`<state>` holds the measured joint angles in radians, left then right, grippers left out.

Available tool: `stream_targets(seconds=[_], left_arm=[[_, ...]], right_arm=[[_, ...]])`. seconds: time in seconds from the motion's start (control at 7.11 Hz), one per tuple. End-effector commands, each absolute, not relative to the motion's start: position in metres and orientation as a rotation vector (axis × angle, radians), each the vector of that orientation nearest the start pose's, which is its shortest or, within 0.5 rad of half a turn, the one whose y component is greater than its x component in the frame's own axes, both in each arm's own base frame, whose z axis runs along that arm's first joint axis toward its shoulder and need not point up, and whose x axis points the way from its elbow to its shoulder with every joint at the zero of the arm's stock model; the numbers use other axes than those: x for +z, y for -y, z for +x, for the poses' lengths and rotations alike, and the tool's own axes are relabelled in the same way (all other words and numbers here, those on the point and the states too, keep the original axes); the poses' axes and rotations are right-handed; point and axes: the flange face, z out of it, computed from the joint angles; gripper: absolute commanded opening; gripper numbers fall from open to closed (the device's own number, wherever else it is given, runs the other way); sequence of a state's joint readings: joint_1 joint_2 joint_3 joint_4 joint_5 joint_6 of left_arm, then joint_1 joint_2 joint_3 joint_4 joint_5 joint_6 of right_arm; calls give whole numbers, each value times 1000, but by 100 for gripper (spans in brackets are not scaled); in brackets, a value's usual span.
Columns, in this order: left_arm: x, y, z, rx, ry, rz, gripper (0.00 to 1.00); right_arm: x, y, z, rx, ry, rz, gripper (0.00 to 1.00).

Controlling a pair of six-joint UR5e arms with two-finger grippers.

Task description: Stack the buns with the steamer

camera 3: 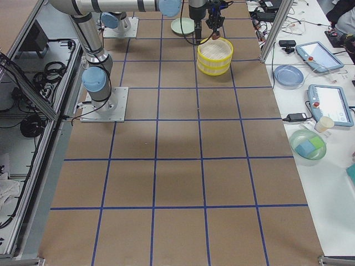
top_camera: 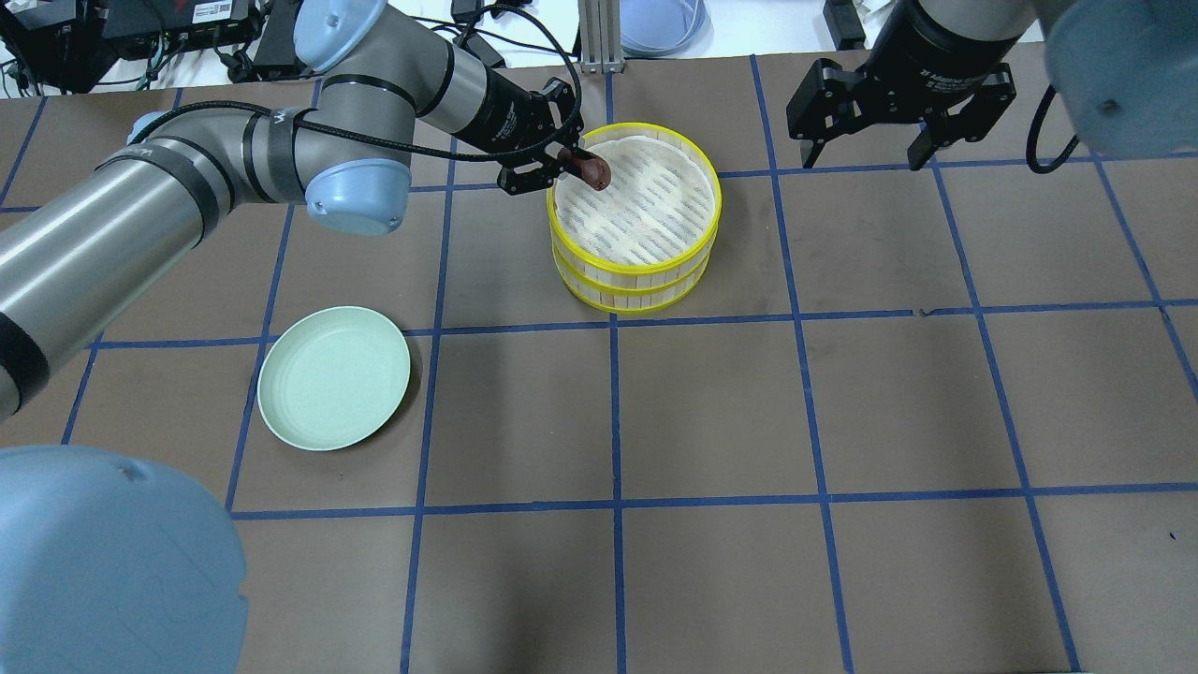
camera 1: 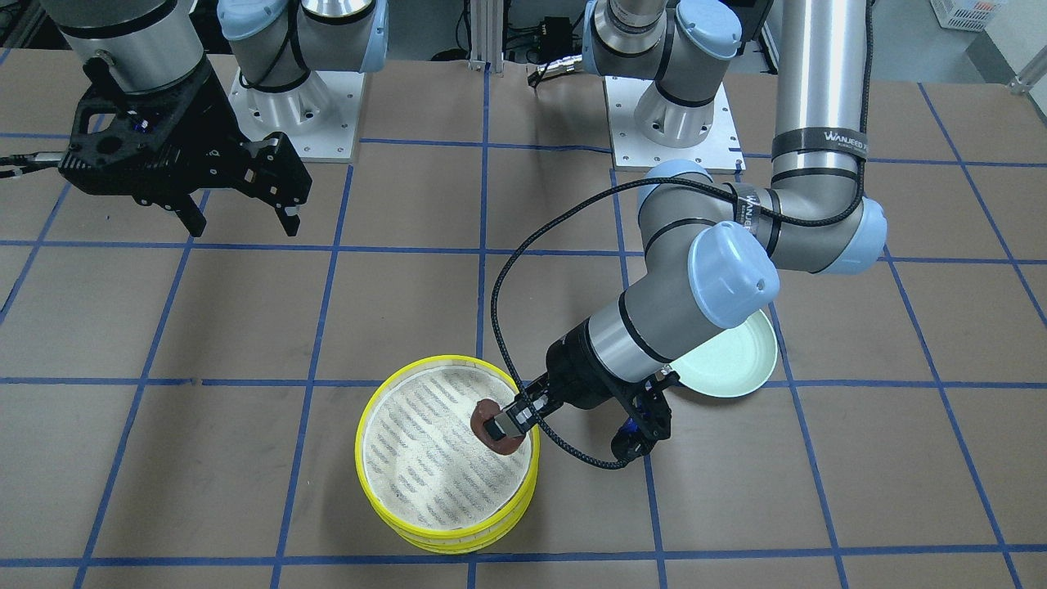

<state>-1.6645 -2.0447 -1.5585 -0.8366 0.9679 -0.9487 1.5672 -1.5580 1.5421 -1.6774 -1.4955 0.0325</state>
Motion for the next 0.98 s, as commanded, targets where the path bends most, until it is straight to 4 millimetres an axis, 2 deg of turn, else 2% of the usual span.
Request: stream_targets(seconds=[0.0, 0.56, 0.7, 0.84], left_arm=[[312, 641, -260, -74, 2313, 912, 97], [322, 640, -259, -36, 2325, 878, 99], [335, 638, -247, 115, 2469, 782, 98], [337, 637, -234, 243, 2649, 645, 99]], right_arm=[[511, 506, 140, -198, -3057, 37, 100], [512, 505, 143, -202, -3054, 43, 100], [511, 506, 143, -199, -3053, 43, 100], [513, 505, 143, -206, -3053, 46, 100]])
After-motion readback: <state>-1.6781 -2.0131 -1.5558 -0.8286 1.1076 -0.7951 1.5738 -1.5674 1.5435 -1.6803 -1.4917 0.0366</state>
